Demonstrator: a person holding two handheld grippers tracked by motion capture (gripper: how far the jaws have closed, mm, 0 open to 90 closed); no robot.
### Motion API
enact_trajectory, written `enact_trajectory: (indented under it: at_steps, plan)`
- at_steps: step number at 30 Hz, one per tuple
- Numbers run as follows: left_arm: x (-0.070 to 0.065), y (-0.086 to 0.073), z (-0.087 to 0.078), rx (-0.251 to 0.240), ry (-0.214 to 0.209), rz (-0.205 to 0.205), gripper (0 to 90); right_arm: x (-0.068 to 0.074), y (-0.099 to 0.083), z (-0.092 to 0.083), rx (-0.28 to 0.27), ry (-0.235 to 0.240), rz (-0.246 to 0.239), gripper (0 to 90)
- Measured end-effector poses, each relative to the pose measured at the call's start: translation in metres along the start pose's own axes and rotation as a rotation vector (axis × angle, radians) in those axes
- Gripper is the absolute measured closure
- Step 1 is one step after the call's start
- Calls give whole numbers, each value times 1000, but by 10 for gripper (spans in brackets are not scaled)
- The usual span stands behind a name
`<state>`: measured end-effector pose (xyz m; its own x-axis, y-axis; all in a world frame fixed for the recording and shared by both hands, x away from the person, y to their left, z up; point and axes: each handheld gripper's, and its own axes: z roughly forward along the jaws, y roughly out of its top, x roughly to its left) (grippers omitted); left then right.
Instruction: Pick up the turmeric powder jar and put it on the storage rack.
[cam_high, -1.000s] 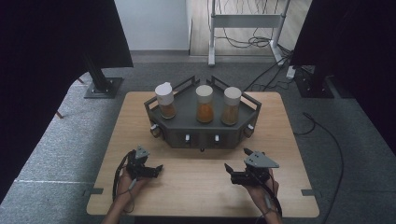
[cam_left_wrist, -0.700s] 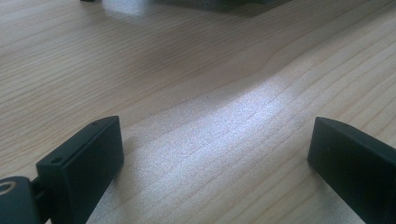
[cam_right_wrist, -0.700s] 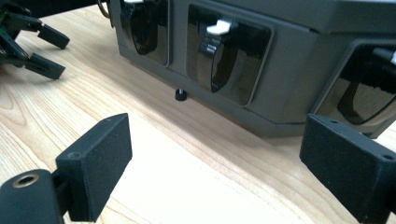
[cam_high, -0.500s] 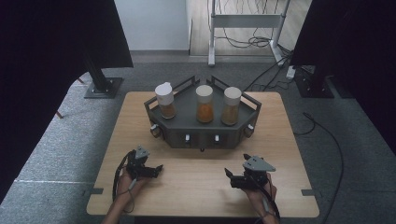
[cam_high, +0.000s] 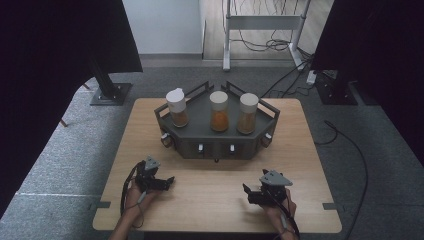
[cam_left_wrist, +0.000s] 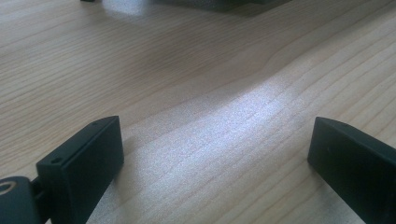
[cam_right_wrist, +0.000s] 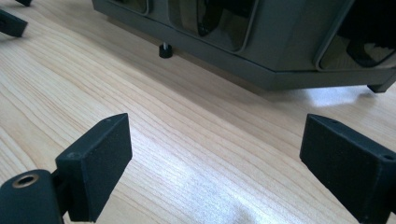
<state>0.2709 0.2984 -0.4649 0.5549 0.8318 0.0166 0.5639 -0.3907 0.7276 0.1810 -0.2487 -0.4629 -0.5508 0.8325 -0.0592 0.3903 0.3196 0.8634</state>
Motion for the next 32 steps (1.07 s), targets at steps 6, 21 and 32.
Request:
enact_trajectory:
  at_steps: [6,21,32]
  plan:
    - [0,0,0,0,0,0,33,2,-2,6,36,-10,-13,85]
    - [0,0,0,0,0,0,33,1,-2,18,127,-17,-10,85]
    - [0,0,0,0,0,0,33,1,0,23,166,-15,-15,87]
